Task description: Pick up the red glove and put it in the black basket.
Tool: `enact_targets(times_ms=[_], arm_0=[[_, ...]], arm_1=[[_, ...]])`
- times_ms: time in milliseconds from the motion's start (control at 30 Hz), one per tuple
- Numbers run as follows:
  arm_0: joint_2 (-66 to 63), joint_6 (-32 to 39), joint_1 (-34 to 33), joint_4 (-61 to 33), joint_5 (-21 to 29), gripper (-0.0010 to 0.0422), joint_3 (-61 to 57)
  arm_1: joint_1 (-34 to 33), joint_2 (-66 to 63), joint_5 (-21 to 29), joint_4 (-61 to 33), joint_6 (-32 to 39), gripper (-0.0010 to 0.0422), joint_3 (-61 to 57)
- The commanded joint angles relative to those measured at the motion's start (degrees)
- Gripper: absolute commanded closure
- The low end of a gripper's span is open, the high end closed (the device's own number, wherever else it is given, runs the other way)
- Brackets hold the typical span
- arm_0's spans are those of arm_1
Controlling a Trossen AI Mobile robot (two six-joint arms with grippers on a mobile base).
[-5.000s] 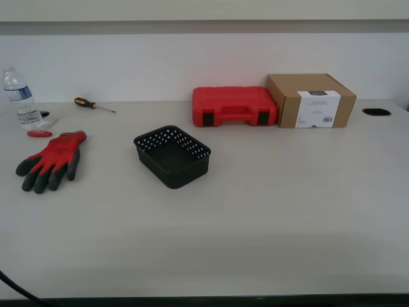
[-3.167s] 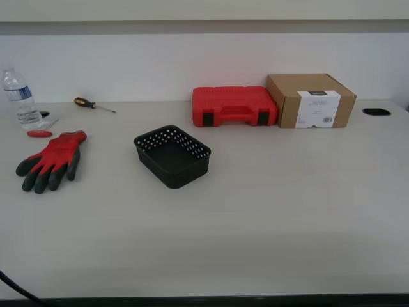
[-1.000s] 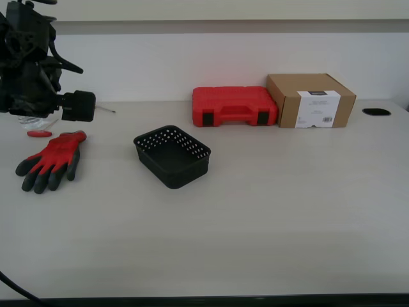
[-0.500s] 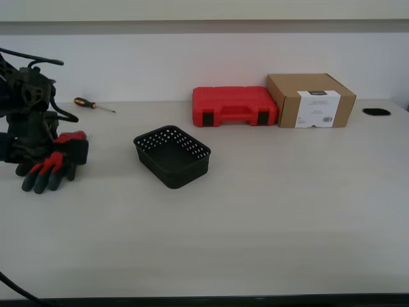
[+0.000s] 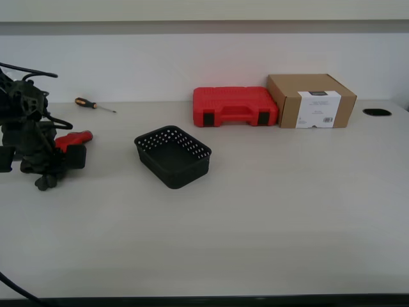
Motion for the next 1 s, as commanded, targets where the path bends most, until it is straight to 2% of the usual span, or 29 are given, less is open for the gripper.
enact_targets(times_ms=[33,133,333,433,633,833,1000], arm_0=[[0.0,0.2,0.0,0.2,0.0,0.0412,0.1],[0.0,0.2,0.0,0.2,0.0,0.0412,0.1],[0.0,0.2,0.0,0.2,0.0,0.0412,0.1],[0.0,0.2,0.0,0.2,0.0,0.0412,0.1],[0.0,0.2,0.0,0.1,0.0,0.0412,0.1],[0.0,0.2,0.0,0.2,0.0,0.0412,0.1],[0.0,0.2,0.0,0.2,0.0,0.0412,0.1]], arm_1=[[-0.1,0.6,4.5,-2.2,0.0,0.0410,0.0],[-0.1,0.0,5.0,-5.8,-0.6,0.0413,0.0],[-0.2,-5.7,10.3,-13.9,-2.8,0.0414,-0.2],[-0.6,-11.6,10.7,-17.5,-3.0,0.0414,-1.2],[-2.9,-26.4,10.7,-17.9,-4.3,0.0414,-7.9],[-8.2,-36.7,12.7,-19.5,-6.0,0.0414,-14.1],[-14.1,-39.9,15.0,-23.5,-5.6,0.0413,-15.3]])
